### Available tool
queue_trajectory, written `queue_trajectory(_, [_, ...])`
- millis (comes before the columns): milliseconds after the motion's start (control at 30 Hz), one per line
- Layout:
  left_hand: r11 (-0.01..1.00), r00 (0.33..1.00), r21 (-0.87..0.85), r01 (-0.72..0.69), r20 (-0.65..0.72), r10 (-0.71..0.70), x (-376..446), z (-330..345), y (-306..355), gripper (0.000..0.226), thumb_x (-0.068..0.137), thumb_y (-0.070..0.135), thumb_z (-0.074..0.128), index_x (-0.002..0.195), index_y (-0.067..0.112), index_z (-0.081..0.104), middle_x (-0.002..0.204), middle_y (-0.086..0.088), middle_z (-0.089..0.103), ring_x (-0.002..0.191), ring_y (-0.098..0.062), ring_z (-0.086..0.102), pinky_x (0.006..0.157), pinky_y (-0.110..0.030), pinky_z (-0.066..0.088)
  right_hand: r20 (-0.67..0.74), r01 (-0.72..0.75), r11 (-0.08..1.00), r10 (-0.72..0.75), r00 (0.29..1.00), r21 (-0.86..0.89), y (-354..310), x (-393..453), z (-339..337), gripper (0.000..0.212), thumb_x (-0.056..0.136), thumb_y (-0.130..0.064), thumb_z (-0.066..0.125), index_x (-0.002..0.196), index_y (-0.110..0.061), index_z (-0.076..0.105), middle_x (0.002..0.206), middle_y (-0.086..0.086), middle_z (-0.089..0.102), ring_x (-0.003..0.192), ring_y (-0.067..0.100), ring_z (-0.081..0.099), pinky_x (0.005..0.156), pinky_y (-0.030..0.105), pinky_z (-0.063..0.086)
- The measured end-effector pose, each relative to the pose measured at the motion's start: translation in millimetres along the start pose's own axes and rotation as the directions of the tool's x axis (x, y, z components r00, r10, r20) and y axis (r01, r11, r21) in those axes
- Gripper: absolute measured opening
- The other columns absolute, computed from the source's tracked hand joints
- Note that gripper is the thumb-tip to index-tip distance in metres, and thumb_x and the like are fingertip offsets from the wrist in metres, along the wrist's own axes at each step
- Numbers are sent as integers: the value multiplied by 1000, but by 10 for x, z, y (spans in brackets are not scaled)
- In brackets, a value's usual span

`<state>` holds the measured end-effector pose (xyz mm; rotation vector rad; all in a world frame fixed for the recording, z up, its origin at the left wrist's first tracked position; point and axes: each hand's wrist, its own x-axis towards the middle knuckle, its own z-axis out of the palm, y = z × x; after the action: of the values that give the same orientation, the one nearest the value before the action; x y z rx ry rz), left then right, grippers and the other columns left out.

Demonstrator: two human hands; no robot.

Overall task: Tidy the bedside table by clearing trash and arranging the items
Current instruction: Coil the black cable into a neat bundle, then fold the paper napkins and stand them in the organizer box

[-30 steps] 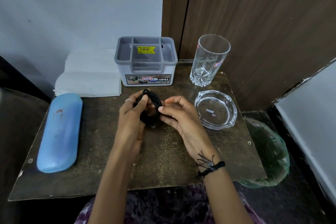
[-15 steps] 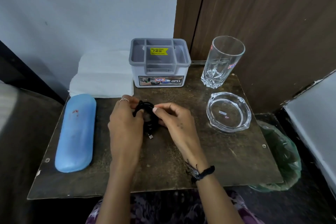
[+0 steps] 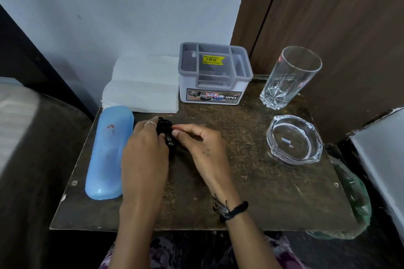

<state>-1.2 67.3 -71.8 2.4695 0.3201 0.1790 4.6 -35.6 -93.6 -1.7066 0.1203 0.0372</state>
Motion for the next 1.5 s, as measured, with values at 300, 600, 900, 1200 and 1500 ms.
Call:
queue_trajectory(300, [999,993,-34,5,-116,-9,-21,-68,-87,33,91,1,41,119,6,59,124,-11,60,105,-33,56,77,-33,37,-54,-25,999,27,998,27,11,-11,136,15,81,-22,70,96,-23,71,84,-8,72,76,-2,63,76,28,57])
queue_trajectory(600, [993,989,-107,-41,-143,26,-16,-17,-37,25,94,13,45,110,9,64,109,-9,66,94,-24,58,72,-22,33,-86,-26,1000,27,996,15,7,3,111,12,83,-18,67,93,-23,71,86,-5,74,83,9,67,81,41,56])
queue_trajectory(900, [967,990,-219,-128,-91,111,-60,-9,140,23,93,19,49,107,9,64,105,-9,68,96,-24,61,81,-32,46,-255,-21,1000,21,967,-1,4,16,110,11,86,-17,65,95,-16,70,90,-2,71,84,9,66,81,38,56])
queue_trajectory(1200, [975,972,142,-169,-138,188,753,-402,-39,31,95,12,43,120,-3,53,123,-22,55,110,-37,52,90,-41,40,-246,45,905,-162,956,-423,-245,371,222,15,92,-20,55,86,-13,66,87,8,67,84,23,60,73,33,47])
queue_trajectory(1500, [975,985,195,109,114,-133,1380,-264,-445,37,86,17,58,109,-11,52,122,-28,48,108,-43,49,75,-38,35,-243,61,789,-261,934,-611,-212,529,486,24,95,-26,49,75,-16,41,81,11,57,75,27,55,62,28,34])
